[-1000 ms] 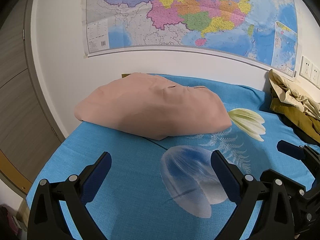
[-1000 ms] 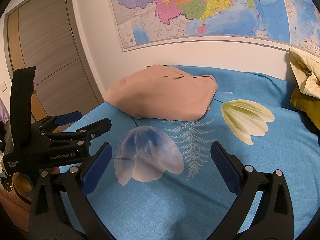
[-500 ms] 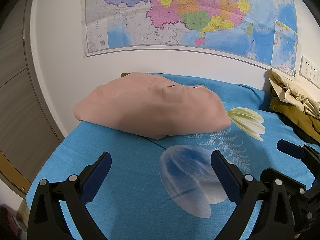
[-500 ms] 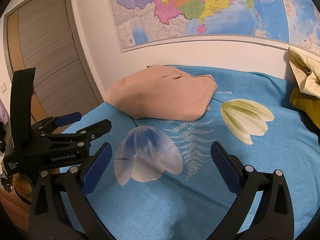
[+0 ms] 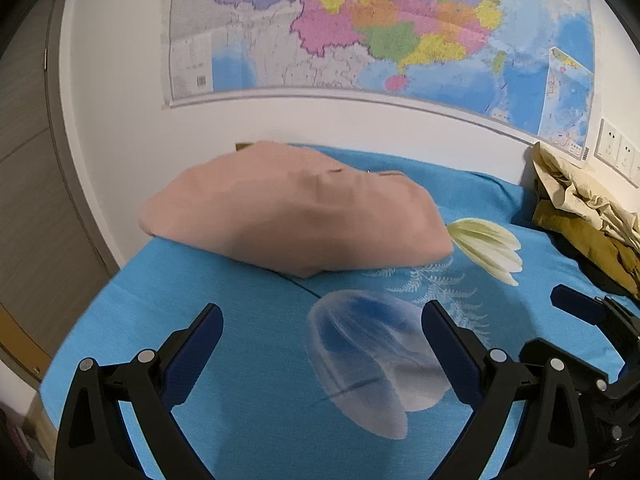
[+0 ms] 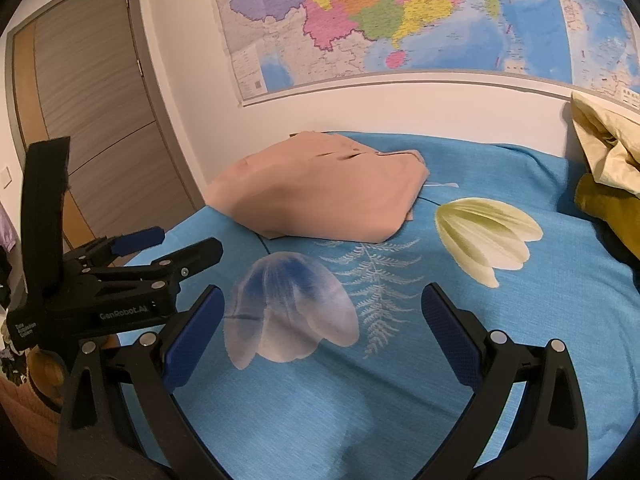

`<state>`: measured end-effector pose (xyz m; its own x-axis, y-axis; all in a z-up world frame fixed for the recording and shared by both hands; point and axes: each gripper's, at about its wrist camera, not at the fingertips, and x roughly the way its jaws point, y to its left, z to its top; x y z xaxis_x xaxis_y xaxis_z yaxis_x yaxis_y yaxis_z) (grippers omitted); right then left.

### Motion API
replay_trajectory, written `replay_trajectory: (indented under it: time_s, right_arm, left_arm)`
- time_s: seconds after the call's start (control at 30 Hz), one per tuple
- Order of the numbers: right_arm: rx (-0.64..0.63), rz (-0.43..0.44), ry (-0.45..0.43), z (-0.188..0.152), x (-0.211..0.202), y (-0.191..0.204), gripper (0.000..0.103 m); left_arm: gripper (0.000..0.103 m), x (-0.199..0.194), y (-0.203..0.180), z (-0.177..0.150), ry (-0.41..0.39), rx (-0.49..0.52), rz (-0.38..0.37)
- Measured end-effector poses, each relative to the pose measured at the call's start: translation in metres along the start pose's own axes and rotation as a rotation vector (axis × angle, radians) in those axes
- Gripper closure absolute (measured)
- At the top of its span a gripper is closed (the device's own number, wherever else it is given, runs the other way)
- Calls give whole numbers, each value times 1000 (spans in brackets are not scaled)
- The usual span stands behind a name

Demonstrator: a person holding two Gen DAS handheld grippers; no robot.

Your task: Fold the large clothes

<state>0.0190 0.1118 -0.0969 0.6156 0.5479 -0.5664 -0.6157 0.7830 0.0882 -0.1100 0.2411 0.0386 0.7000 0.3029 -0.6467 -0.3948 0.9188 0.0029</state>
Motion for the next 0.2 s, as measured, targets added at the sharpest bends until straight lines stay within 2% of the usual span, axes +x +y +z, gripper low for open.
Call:
replay_trajectory:
  time_s: [0.1,0.2]
  right_arm:
    - [16,-35,-17,-2,-9,-9,6]
    - [50,-73,-40,-7,-22,-21,6]
  left_arm:
    - [7,7,-6,-1,33,1,-42]
    - [7,14,-25,-2,71,28,-154]
